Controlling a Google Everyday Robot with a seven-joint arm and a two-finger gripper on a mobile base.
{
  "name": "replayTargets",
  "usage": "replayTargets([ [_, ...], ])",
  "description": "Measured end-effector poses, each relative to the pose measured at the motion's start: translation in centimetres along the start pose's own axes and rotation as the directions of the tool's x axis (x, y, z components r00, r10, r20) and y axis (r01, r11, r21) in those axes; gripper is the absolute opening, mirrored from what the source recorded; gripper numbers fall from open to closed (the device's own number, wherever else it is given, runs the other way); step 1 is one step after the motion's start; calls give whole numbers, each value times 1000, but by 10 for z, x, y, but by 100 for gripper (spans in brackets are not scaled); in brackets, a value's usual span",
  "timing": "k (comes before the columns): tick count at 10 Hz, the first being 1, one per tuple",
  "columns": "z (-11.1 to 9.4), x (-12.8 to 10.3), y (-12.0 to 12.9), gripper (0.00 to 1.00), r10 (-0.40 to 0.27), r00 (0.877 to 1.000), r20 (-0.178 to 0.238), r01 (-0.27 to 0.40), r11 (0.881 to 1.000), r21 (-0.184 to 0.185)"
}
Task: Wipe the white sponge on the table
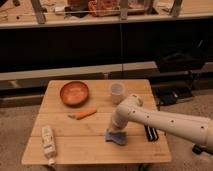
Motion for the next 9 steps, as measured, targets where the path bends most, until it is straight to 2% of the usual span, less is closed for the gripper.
replayTargets([
  [3,4,-13,17,1,-101,995,27,101,994,-30],
  [5,9,-28,22,1,-160,987,25,161,986,-51],
  [9,23,-66,26,1,-287,958,-17,284,954,-92],
])
